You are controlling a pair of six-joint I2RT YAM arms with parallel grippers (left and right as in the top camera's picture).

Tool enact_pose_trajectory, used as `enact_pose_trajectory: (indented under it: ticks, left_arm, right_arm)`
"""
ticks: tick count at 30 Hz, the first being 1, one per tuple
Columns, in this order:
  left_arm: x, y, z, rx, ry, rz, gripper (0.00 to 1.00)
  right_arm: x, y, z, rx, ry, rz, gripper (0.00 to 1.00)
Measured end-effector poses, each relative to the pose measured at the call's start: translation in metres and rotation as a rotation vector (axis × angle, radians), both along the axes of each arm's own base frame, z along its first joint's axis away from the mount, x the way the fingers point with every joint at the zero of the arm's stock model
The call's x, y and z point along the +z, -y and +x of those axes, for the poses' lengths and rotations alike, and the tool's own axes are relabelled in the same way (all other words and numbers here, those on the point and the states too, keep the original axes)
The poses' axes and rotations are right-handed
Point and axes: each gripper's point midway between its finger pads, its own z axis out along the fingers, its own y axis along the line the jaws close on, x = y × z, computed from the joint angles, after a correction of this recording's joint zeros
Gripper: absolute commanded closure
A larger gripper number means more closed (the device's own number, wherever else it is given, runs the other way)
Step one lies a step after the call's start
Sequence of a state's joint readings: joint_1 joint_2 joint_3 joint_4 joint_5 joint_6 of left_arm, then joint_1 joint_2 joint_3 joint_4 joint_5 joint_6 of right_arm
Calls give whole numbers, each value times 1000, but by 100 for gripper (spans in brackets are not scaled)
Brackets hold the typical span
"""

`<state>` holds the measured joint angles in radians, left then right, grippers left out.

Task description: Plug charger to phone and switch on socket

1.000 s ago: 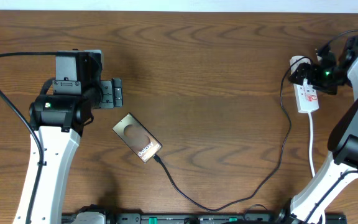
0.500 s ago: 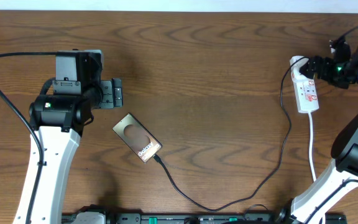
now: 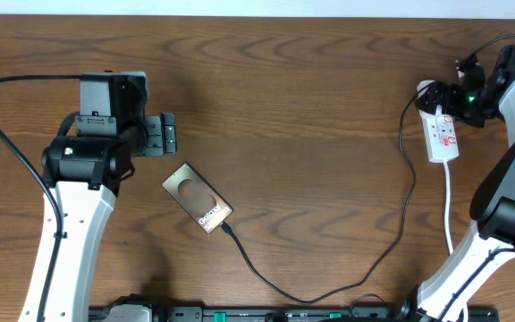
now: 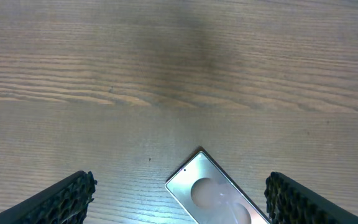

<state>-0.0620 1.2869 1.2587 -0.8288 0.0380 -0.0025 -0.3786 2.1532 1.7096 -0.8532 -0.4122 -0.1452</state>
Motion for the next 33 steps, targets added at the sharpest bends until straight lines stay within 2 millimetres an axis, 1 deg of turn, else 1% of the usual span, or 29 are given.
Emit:
enact_pose_trajectory:
  ticks: [14, 21, 33]
  left_arm:
    - [0, 0, 0, 0, 0, 0, 10]
    - [0, 0, 0, 0, 0, 0, 10]
    - [0, 0, 0, 0, 0, 0, 10]
  right_arm:
    - [-1, -2, 2, -14, -8, -10, 2]
    - [-16, -2, 5, -19, -22, -7, 2]
    - [-15, -3, 6, -28, -20, -4, 3]
